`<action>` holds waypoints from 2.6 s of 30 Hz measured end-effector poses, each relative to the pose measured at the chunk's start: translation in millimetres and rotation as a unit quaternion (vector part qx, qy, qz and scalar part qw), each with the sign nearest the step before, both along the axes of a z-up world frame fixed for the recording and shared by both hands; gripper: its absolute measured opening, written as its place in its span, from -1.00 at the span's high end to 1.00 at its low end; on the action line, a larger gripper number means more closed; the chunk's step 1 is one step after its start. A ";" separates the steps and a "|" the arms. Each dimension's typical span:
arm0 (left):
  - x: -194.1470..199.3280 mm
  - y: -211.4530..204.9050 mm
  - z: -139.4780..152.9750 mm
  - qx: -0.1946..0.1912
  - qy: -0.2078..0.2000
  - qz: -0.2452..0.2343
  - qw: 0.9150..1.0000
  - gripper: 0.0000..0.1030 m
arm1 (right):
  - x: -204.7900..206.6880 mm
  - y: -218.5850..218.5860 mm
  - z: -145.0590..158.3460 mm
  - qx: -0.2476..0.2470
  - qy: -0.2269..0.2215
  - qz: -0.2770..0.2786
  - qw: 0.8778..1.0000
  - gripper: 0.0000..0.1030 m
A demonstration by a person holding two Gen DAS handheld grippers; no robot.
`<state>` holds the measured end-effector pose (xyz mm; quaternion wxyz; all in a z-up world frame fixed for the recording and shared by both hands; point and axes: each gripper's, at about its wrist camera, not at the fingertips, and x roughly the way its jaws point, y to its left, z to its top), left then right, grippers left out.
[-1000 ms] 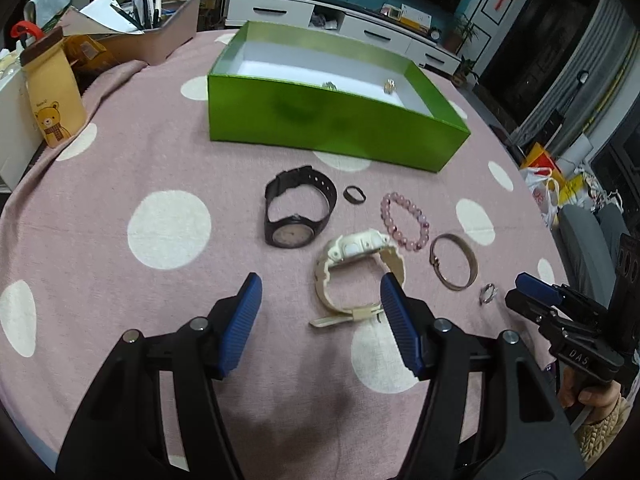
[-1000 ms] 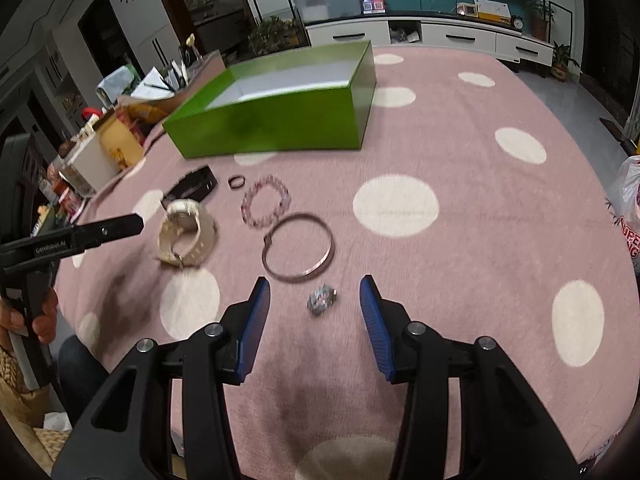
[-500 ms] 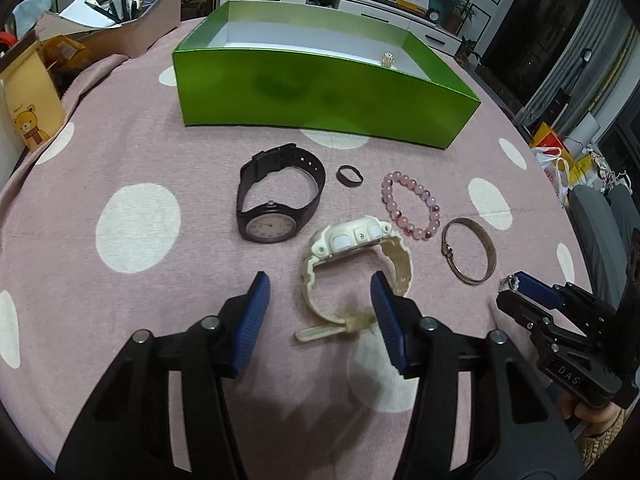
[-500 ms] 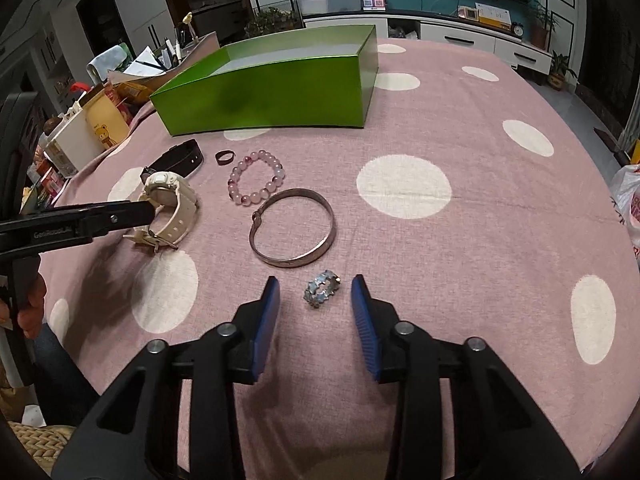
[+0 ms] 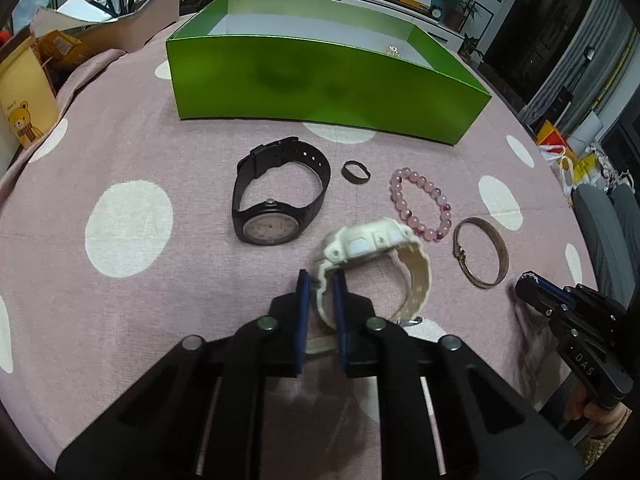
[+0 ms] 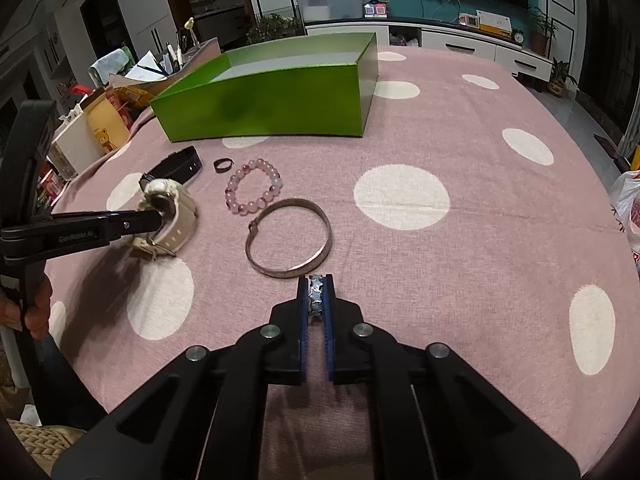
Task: Organize jewelry
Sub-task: 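Carry the white watch and silver charm into the green box and release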
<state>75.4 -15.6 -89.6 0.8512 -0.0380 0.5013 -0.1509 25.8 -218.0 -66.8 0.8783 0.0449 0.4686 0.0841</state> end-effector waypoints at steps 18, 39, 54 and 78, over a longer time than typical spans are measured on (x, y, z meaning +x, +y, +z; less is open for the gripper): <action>-5.8 27.5 44.7 -0.042 -0.040 0.024 0.998 0.80 | 2.8 -1.0 23.3 0.014 -0.029 0.003 0.999 0.88; 72.3 43.3 116.3 -0.015 -0.115 0.056 0.992 0.80 | 80.1 -5.2 78.0 0.004 -0.108 0.013 0.994 0.88; 169.0 23.1 100.2 0.010 -0.090 0.073 0.993 0.80 | 174.1 -1.3 66.2 0.009 -0.082 0.019 0.996 0.88; 232.0 0.9 80.6 0.074 -0.099 0.074 0.990 0.29 | 265.5 -16.6 44.8 0.009 -0.043 -0.030 0.999 0.41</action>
